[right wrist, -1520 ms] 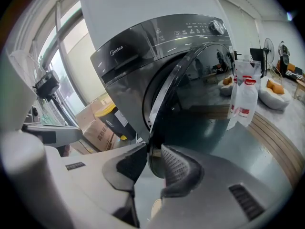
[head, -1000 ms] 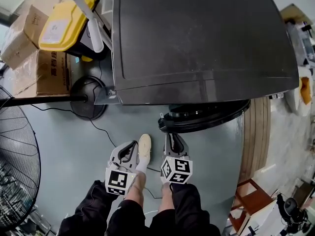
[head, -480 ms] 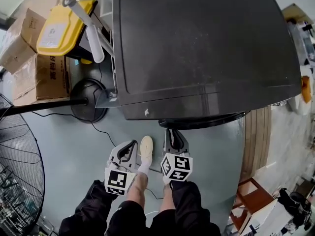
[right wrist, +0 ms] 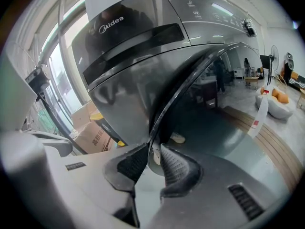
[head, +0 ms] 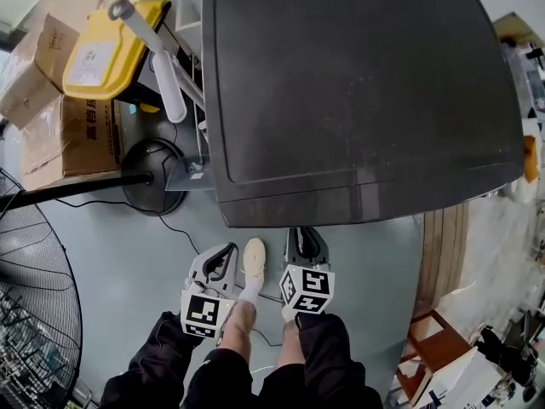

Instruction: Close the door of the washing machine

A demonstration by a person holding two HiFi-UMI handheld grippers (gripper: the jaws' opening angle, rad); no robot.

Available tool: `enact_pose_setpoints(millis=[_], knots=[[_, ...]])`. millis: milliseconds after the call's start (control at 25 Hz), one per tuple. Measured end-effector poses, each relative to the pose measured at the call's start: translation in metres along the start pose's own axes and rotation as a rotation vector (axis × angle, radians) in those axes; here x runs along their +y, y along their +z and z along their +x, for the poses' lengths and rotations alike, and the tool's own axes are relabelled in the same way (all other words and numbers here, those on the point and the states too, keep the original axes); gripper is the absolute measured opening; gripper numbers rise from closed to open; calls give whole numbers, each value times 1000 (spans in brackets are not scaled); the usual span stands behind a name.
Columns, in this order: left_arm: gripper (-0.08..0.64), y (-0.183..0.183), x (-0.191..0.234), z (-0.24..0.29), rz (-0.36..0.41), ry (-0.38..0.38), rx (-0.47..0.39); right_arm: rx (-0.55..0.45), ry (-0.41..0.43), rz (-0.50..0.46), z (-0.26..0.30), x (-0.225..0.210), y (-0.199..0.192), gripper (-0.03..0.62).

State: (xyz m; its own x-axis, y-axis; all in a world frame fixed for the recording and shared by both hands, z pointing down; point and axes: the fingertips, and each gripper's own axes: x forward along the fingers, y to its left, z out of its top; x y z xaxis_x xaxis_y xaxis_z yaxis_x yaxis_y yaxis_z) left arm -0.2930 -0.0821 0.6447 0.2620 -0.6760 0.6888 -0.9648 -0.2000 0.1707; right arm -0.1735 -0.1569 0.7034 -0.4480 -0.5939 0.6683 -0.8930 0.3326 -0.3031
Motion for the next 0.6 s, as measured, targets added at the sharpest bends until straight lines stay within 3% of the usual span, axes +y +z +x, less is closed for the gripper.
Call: enact_pose_setpoints(millis=[600], knots=[[25,1,6,0,6,-3,-5,4,3,-55,4,1,4,100]])
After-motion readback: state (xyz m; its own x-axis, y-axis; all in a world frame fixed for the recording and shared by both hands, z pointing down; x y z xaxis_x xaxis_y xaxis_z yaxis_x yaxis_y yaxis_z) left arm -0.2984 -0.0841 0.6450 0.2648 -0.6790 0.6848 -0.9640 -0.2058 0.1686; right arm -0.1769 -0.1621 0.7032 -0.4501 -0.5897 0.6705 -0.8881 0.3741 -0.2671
